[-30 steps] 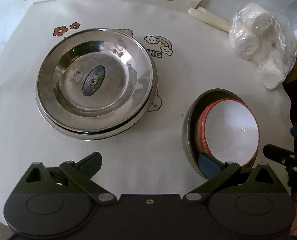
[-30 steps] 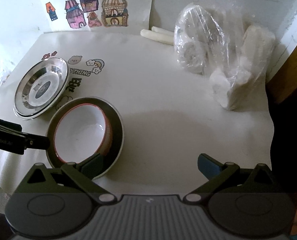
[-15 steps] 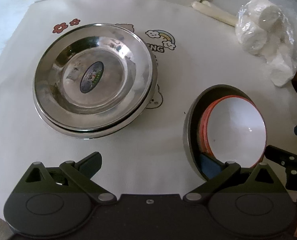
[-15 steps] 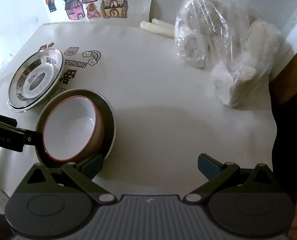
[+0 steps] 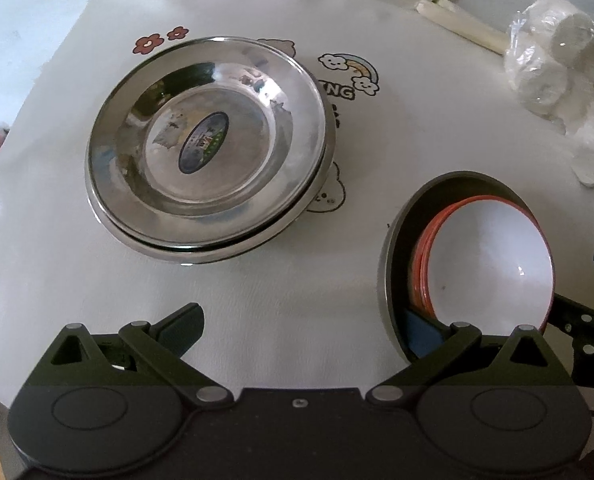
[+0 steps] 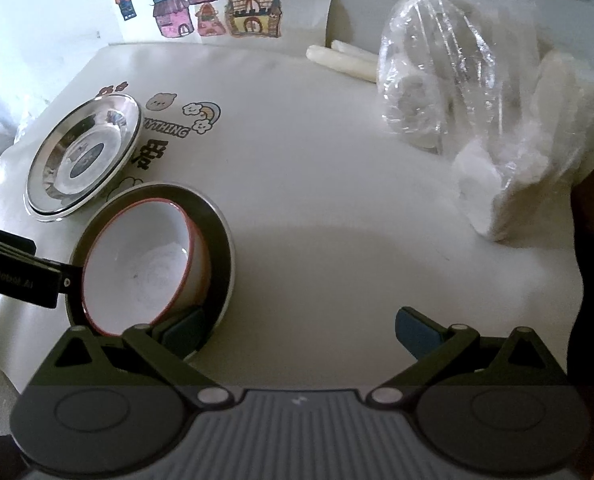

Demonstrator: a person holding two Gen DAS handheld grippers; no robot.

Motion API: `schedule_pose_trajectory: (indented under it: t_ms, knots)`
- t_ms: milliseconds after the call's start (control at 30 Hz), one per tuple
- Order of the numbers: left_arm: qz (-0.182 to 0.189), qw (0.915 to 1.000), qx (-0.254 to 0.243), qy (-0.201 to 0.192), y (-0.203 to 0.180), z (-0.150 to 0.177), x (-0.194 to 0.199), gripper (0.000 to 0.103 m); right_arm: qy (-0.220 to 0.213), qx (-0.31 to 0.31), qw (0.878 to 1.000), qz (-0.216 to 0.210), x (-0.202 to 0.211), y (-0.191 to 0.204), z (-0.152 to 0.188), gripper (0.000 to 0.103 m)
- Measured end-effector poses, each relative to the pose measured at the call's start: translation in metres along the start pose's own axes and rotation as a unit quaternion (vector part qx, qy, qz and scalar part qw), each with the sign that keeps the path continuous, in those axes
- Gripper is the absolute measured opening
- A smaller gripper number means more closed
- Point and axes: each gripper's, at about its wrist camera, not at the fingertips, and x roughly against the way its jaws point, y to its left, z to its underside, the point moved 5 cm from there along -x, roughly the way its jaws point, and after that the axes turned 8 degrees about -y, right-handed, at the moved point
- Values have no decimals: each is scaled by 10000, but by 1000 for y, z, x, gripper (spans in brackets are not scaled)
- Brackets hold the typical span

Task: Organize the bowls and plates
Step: 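Move both tools to the rim of the deep steel bowl, then close both tools on the rim of the deep steel bowl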

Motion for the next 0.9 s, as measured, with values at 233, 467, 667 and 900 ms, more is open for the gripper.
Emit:
schedule_pose_trajectory:
  t_ms: [233, 467, 667, 900]
  knots:
    - [-65, 9997, 254, -14, 4, -2, 1, 102, -22, 7, 9999, -141, -8, -4, -1, 103]
    - [58, 9995, 299, 3, 5, -2, -1, 100, -48, -164, 9997, -163, -10, -6, 0, 103]
    - [380, 9989, 260, 18, 2, -2, -3, 88, -47, -396, 9991, -159, -8, -5, 3, 94]
    - [947, 9951, 288, 33, 1, -4, -2, 58, 1, -766, 9965, -327, -5, -2, 5, 77]
